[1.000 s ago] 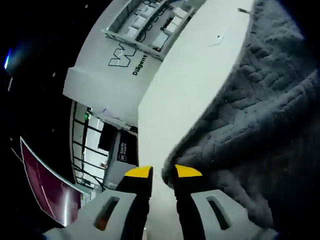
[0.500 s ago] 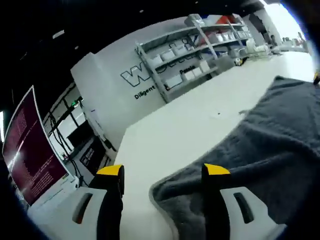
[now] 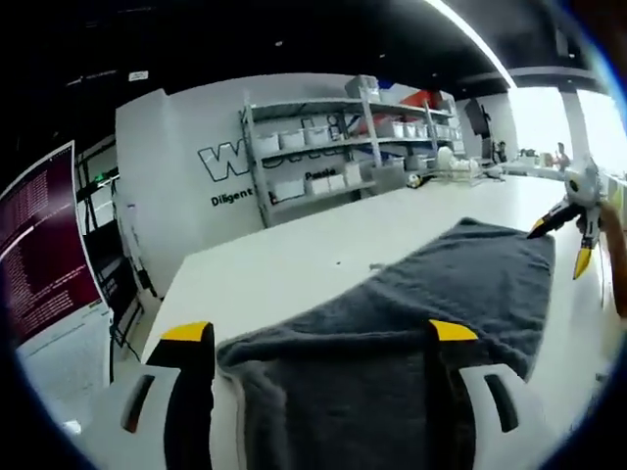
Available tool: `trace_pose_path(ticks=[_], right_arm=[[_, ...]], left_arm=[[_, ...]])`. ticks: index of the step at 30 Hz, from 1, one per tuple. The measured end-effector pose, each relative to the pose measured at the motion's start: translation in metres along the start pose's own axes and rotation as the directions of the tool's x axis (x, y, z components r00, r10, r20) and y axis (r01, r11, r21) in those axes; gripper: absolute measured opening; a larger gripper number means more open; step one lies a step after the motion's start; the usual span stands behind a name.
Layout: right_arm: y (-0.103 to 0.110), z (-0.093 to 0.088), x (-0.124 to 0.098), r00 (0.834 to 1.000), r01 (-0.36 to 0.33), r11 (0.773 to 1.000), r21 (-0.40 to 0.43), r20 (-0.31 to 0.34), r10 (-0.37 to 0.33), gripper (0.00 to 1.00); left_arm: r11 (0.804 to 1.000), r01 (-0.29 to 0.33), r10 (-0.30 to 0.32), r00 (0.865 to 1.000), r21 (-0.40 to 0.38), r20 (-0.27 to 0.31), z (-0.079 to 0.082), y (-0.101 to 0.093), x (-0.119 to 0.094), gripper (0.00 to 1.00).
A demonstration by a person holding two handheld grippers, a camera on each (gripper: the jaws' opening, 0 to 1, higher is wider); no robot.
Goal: Open the folded towel by lifting each exposed corner and separating the folded layers until the towel lies flat within the target outline without major curled edges
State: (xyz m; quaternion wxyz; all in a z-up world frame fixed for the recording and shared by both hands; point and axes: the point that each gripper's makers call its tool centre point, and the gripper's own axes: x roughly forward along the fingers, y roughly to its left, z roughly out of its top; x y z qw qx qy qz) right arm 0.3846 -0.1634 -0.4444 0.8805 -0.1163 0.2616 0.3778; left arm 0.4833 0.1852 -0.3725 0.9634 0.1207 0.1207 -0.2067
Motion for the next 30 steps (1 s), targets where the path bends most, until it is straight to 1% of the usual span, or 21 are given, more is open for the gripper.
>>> trace_pose_path(ticks=[2,4,8,11,13,16,17,18,21,22,26,28,30], right_arm=[[0.0,-0.001,-0.001,1.0,0.001,1.0,0.002,-0.002,-0.001,0.99],[-0.001,-0.001,-0.002,1.0,0.004,1.0,0.004,0.002,-0.004,0.99],[-0.001,-0.003,-0.002,1.0,0.006,1.0,0.009,0.002,-0.006,0.99],[-0.001,-0.005,-0.001,1.0,0.004,1.0,0.011,-0.003,-0.004,0.99],[0.0,-0.006,0.0,1.0,0.001,1.0,0.014,-0.003,-0.001,0.99],[0.001,-0.007,0.001,1.0,-0.001,1.0,0.016,-0.005,0.001,0.99],[0.001,-0.007,0.001,1.0,-0.001,1.0,0.017,-0.005,0.001,0.99],[0.0,-0.007,0.0,1.0,-0.001,1.0,0.018,-0.004,0.001,0.99],[0.0,-0.007,-0.001,1.0,0.0,1.0,0.017,-0.004,0.0,0.99],[0.0,-0.007,-0.001,1.0,0.0,1.0,0.018,-0.003,0.0,0.99],[0.002,-0.007,-0.001,1.0,-0.001,1.0,0.021,-0.003,0.001,0.99],[0.002,-0.008,-0.001,1.0,-0.002,1.0,0.022,-0.004,0.002,0.99],[0.001,-0.008,-0.001,1.0,-0.003,1.0,0.026,-0.005,0.003,0.99]], left_arm=[[1.0,0.01,-0.01,1.0,-0.015,0.001,-0.004,-0.005,-0.006,0.95],[0.999,0.033,-0.033,0.999,-0.028,-0.003,-0.011,-0.014,-0.013,1.0],[0.998,0.039,-0.039,0.999,-0.04,-0.017,-0.023,-0.02,-0.024,0.99],[0.998,0.04,-0.041,0.999,-0.044,-0.01,-0.029,-0.024,-0.035,0.99],[0.999,0.027,-0.027,1.0,-0.035,-0.004,-0.033,-0.024,-0.041,0.99],[0.999,0.011,-0.011,1.0,-0.034,-0.014,-0.044,-0.022,-0.05,0.92],[0.999,0.019,-0.02,1.0,-0.04,-0.021,-0.049,-0.023,-0.052,0.88],[0.998,0.029,-0.031,0.999,-0.051,-0.023,-0.052,-0.024,-0.054,0.86],[0.996,0.041,-0.044,0.999,-0.081,-0.032,-0.062,-0.025,-0.058,0.84],[0.995,0.042,-0.045,0.998,-0.086,-0.035,-0.066,-0.024,-0.059,0.82],[0.992,0.034,-0.038,0.999,-0.123,-0.038,-0.08,-0.017,-0.066,0.68],[0.991,0.036,-0.042,0.998,-0.129,-0.05,-0.089,-0.014,-0.067,0.62],[0.991,0.02,-0.029,0.997,-0.135,-0.067,-0.097,-0.01,-0.067,0.58]])
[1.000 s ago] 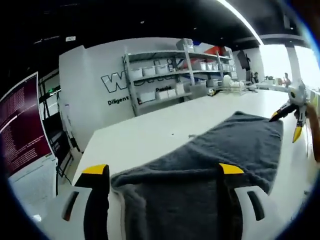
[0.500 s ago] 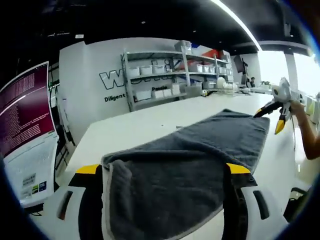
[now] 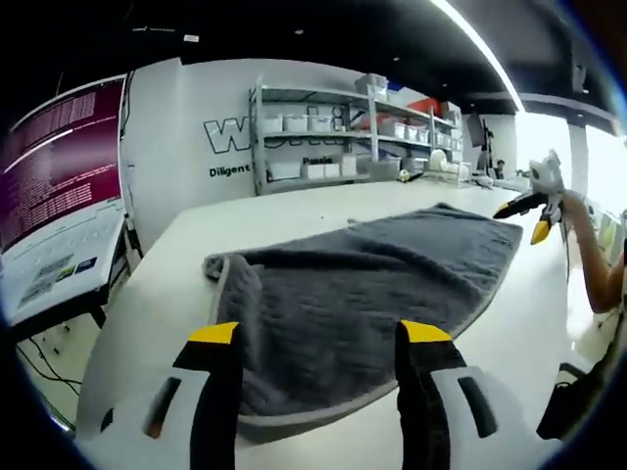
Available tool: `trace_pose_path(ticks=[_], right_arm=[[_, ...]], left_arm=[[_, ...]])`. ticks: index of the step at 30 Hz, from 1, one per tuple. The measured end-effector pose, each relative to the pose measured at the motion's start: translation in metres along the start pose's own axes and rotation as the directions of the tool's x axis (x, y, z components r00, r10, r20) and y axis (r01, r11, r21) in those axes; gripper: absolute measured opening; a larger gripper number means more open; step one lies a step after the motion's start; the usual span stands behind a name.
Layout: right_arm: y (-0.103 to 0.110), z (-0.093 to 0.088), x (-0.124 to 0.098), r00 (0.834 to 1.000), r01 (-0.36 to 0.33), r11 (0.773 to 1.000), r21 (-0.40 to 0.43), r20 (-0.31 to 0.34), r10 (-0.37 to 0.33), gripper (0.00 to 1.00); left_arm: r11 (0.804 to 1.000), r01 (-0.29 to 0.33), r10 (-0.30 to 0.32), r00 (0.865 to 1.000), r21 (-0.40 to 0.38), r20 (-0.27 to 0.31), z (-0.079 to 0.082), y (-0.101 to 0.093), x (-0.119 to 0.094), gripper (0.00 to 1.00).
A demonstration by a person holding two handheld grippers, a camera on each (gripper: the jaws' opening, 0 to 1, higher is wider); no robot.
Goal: Open the folded towel by lifting each exposed corner and separating the folded layers until the towel lies flat within the target outline without major curled edges
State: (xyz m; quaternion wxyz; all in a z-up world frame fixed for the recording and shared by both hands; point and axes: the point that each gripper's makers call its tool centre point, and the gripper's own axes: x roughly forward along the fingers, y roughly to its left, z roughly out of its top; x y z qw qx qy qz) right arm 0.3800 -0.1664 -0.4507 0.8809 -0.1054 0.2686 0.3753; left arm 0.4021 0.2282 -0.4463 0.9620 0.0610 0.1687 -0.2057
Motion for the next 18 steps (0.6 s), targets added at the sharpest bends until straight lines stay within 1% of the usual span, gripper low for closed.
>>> trace_pose_path(ticks=[3,5,7,8,10,12,14,15,16,18], right_arm=[[-0.002,0.001,0.0,1.0,0.003,1.0,0.005,0.004,-0.003,0.99],[-0.002,0.0,0.0,1.0,0.003,1.0,0.007,0.004,-0.003,0.99],[-0.001,0.0,0.0,1.0,0.0,1.0,0.006,0.004,0.0,0.99],[-0.001,0.0,0.001,1.0,-0.001,1.0,0.005,0.003,0.001,0.99],[0.0,-0.001,0.001,1.0,-0.004,1.0,0.004,0.001,0.004,0.99],[0.0,-0.001,0.001,1.0,-0.005,1.0,0.005,0.002,0.005,0.99],[0.0,-0.002,0.001,1.0,-0.005,1.0,0.007,0.001,0.005,0.99],[-0.001,-0.002,0.0,1.0,-0.005,1.0,0.008,0.001,0.005,0.99],[-0.001,-0.002,0.0,1.0,-0.003,1.0,0.01,0.002,0.003,0.99],[-0.002,-0.002,0.0,1.0,-0.002,1.0,0.012,0.003,0.002,0.99]], left_arm=[[1.0,-0.029,0.029,1.0,-0.007,-0.004,-0.006,0.009,-0.001,0.5],[0.999,-0.046,0.046,0.999,-0.014,-0.011,-0.01,0.014,-0.003,0.4],[0.998,-0.06,0.06,0.998,-0.025,-0.023,-0.014,0.019,-0.004,0.33],[0.997,-0.069,0.068,0.997,-0.03,-0.033,-0.017,0.021,-0.005,0.32],[0.994,-0.109,0.107,0.992,-0.021,-0.059,-0.023,0.029,-0.008,0.32],[0.99,-0.139,0.138,0.988,-0.012,-0.065,-0.024,0.035,-0.009,0.28],[0.989,-0.148,0.146,0.986,-0.023,-0.084,-0.029,0.039,-0.01,0.23],[0.99,-0.139,0.136,0.986,-0.029,-0.1,-0.032,0.039,-0.009,0.22],[0.989,-0.143,0.137,0.982,-0.039,-0.127,-0.036,0.04,-0.007,0.2],[0.986,-0.165,0.162,0.972,-0.005,-0.17,-0.044,0.046,-0.008,0.16]])
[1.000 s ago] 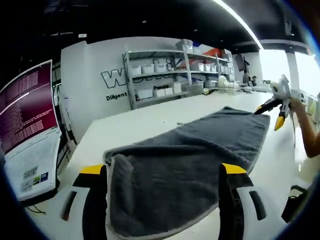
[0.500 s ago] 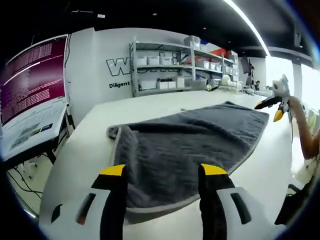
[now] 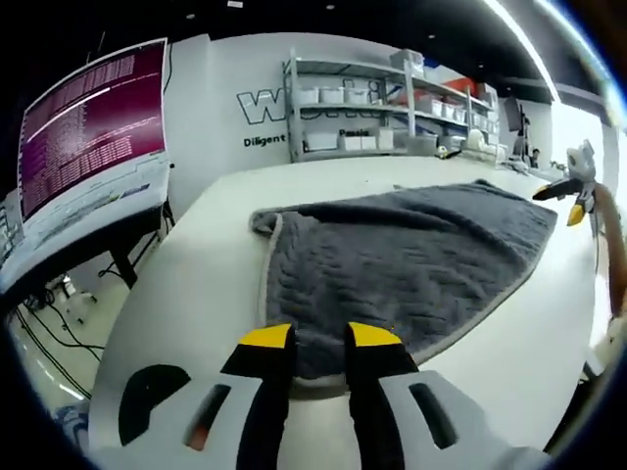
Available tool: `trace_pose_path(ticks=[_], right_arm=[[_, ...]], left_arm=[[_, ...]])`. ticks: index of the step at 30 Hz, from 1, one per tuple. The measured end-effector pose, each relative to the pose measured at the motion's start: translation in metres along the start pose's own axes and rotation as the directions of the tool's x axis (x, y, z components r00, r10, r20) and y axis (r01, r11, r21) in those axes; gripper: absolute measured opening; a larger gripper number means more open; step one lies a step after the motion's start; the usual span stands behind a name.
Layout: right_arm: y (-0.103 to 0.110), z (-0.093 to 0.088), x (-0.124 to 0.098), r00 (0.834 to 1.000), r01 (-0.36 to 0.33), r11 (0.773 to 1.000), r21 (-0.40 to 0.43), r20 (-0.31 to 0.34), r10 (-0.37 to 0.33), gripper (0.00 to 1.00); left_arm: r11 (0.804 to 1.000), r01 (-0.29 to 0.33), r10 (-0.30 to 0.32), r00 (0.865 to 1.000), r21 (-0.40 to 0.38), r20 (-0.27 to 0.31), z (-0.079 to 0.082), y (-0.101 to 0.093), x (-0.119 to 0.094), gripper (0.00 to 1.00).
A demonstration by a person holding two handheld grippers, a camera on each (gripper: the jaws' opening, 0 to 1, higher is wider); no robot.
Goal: Open the folded towel by lifting each exposed corner and separating the folded layers until the towel lies flat within the target outline without major curled edges
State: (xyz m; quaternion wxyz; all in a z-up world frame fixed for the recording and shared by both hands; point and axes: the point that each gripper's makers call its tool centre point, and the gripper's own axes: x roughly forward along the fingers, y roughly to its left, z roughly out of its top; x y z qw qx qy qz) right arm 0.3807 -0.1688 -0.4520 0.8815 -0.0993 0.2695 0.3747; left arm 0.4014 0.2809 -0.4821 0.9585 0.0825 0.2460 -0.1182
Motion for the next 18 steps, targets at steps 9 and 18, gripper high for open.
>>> trace_pose_path(ticks=[9,18], right_arm=[[0.0,0.0,0.0,1.0,0.0,1.0,0.001,0.001,0.0,0.99],[-0.003,-0.003,-0.008,1.0,0.014,1.0,0.01,0.009,-0.014,0.99]], left_arm=[[0.999,0.0,0.003,0.998,0.051,-0.058,-0.01,-0.006,0.005,0.03],[0.993,-0.027,0.04,0.992,0.114,-0.122,-0.017,-0.005,-0.011,0.02]])
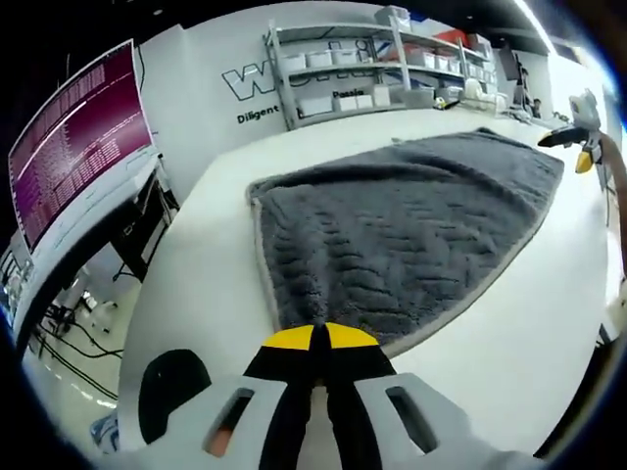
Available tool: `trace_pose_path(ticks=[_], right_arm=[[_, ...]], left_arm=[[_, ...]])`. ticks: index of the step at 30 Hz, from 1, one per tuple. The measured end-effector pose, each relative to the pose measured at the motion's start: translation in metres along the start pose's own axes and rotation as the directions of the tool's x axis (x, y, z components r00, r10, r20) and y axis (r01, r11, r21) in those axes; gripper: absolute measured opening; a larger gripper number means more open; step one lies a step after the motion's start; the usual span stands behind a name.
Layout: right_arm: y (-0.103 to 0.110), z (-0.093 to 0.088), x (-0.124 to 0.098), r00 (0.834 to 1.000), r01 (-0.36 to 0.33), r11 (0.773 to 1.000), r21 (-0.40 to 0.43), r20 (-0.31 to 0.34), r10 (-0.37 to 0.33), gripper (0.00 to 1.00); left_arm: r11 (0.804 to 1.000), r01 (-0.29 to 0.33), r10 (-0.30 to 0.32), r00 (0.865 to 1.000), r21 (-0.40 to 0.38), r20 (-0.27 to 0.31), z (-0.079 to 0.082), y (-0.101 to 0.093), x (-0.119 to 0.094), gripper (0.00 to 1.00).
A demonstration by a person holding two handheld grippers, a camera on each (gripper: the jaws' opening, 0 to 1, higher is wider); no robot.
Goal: Open the folded towel by lifting each exposed corner and separating the folded layers until the towel lies flat within the target outline without major curled edges
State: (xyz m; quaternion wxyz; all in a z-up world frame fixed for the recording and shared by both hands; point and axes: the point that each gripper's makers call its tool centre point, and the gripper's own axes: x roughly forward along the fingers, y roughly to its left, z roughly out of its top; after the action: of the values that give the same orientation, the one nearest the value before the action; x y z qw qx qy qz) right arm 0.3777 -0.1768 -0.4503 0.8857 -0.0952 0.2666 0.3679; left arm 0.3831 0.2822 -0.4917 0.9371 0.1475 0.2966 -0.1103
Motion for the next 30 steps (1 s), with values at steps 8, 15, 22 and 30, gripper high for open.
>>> trace_pose_path(ticks=[8,15,22,30], right_arm=[[-0.005,-0.002,-0.008,1.0,0.023,1.0,0.006,-0.001,-0.023,0.99],[-0.009,-0.008,-0.019,0.999,0.036,0.999,0.013,-0.003,-0.036,0.99],[-0.011,-0.018,-0.032,0.998,0.054,0.998,0.016,-0.013,-0.054,1.0],[-0.023,-0.029,-0.05,0.996,0.088,0.995,0.038,-0.022,-0.087,1.0]], left_arm=[[1.0,-0.023,0.023,0.999,-0.007,-0.034,-0.01,0.008,-0.009,0.02],[0.998,-0.061,0.06,0.996,-0.002,-0.058,-0.015,0.019,-0.011,0.02],[0.994,-0.112,0.113,0.99,0.005,-0.09,-0.02,0.033,-0.014,0.02],[0.989,-0.131,0.135,0.989,0.062,-0.058,-0.018,0.031,-0.017,0.12]])
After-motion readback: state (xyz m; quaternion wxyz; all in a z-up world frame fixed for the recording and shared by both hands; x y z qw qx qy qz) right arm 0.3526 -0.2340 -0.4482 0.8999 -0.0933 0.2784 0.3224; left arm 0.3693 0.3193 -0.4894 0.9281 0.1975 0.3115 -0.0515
